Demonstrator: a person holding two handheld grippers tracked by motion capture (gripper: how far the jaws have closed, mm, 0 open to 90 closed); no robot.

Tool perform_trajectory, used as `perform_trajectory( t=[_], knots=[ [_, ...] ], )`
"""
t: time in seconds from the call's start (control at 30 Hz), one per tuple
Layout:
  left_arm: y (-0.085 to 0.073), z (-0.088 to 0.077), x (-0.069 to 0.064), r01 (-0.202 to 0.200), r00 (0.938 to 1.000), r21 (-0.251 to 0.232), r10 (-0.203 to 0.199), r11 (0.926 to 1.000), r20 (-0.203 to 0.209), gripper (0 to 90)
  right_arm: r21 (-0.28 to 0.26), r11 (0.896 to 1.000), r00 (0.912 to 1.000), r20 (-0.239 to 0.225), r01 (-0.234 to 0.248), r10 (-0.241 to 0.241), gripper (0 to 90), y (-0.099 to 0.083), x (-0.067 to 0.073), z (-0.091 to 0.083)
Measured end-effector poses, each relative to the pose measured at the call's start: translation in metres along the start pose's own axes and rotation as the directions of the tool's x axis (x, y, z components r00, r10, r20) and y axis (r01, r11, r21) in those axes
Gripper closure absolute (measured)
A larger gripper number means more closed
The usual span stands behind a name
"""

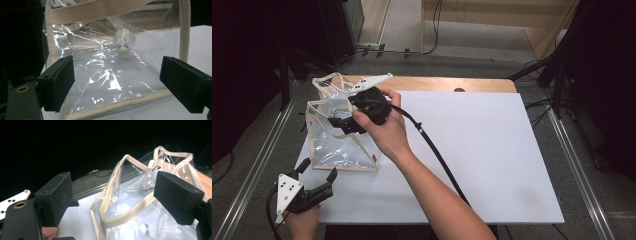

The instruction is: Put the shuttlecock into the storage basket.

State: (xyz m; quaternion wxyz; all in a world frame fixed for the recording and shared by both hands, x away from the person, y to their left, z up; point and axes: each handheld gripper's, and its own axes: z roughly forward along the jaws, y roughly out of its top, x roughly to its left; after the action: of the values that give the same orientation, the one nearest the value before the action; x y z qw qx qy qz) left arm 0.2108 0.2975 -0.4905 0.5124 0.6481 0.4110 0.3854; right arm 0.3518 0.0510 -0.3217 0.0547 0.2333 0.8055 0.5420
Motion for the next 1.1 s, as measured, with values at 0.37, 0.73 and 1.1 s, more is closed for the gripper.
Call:
perform_trajectory(
  t=[0.37, 0.73, 1.1],
  knots=[
    [0.0, 0.0, 0.0, -0.002, 1.0, 0.003, 0.002, 1.0, 0.001, 13.3, -0.03, 0.999, 0.9987, 0.048, 0.018, -0.016, 0.0, -0.015, -0.005, -0.018],
    [0.0, 0.0, -0.001, -0.005, 1.0, 0.001, 0.005, 1.0, 0.0, 13.3, -0.034, 0.999, 0.9963, 0.086, 0.009, -0.006, 0.0, -0.035, -0.014, -0.035],
    [0.0, 0.0, -0.001, -0.005, 1.0, 0.002, 0.005, 1.0, -0.001, 13.3, -0.03, 0.999, 0.9891, 0.146, -0.012, 0.016, 0.0, -0.059, -0.027, -0.051]
  ],
)
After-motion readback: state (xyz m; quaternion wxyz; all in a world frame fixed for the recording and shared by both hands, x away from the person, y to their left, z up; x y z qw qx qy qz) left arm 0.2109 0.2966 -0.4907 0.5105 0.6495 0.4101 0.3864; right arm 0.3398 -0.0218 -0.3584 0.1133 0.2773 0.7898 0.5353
